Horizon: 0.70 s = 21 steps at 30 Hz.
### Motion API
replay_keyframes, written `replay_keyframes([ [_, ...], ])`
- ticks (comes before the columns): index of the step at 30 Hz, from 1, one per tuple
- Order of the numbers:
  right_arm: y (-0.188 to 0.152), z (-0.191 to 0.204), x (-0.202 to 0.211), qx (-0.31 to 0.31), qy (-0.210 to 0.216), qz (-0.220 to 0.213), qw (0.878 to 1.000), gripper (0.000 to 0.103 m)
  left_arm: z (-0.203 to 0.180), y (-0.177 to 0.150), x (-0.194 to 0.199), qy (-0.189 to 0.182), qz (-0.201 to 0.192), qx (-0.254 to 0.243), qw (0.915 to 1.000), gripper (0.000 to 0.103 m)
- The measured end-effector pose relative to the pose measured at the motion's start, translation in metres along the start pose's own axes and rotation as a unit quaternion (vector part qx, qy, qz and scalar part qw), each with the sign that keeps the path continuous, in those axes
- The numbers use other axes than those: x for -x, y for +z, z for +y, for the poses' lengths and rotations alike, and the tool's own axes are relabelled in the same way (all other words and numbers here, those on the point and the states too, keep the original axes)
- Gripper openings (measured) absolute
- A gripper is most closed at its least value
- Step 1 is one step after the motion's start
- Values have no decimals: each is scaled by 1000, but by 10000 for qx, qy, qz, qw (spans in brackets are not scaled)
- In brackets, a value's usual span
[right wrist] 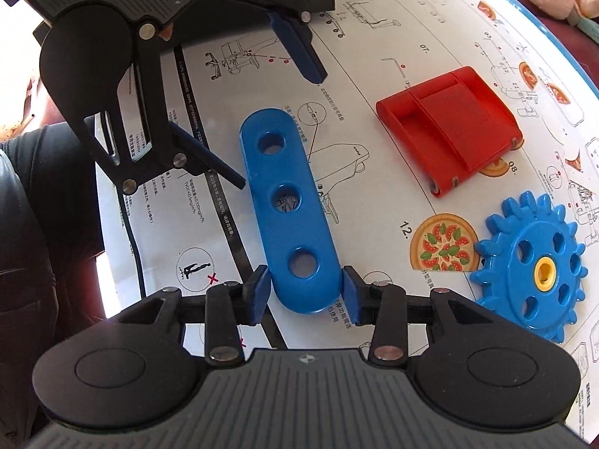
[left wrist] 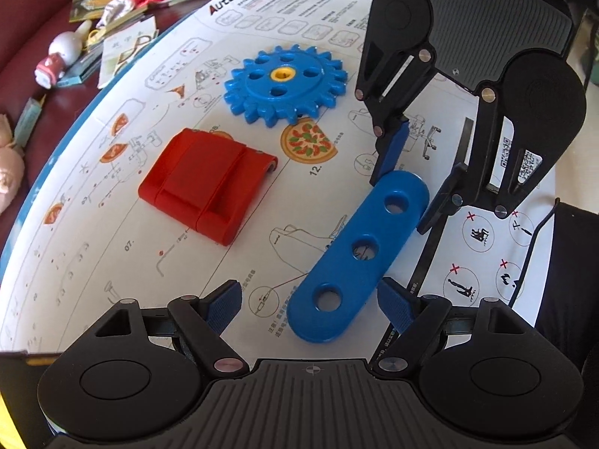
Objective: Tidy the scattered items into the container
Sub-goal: 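Close the left tool on the blue bar while the right tool grips its other end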
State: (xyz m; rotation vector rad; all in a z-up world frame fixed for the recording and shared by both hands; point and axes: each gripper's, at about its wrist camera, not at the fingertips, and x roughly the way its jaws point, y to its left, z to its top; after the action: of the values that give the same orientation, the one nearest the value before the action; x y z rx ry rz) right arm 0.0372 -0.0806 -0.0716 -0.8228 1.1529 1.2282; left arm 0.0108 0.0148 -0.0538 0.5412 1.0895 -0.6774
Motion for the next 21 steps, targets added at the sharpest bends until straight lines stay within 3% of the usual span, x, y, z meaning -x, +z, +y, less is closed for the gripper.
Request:
replay_keyframes([
  [7, -2, -2, -1, 50, 137, -53, 9999, 46, 0, 2, -12, -381, 108, -443, 9982, 83],
  [13, -4, 3, -3, 115, 60, -144, 9998, 46, -10, -8, -19, -310, 82, -410, 9986, 82],
  [16, -6, 7, -4, 131, -3, -233, 9996, 46, -11, -8, -18, -254, -11, -266, 9993, 70],
  [18, -8, 11, -5, 143, -44, -265, 9995, 47, -11, -8, -15, -266, -111, -217, 9993, 54],
  [21, -10, 15, -6, 240, -156, -280, 9992, 49, -16, -10, -13, -276, -166, -270, 9991, 48],
])
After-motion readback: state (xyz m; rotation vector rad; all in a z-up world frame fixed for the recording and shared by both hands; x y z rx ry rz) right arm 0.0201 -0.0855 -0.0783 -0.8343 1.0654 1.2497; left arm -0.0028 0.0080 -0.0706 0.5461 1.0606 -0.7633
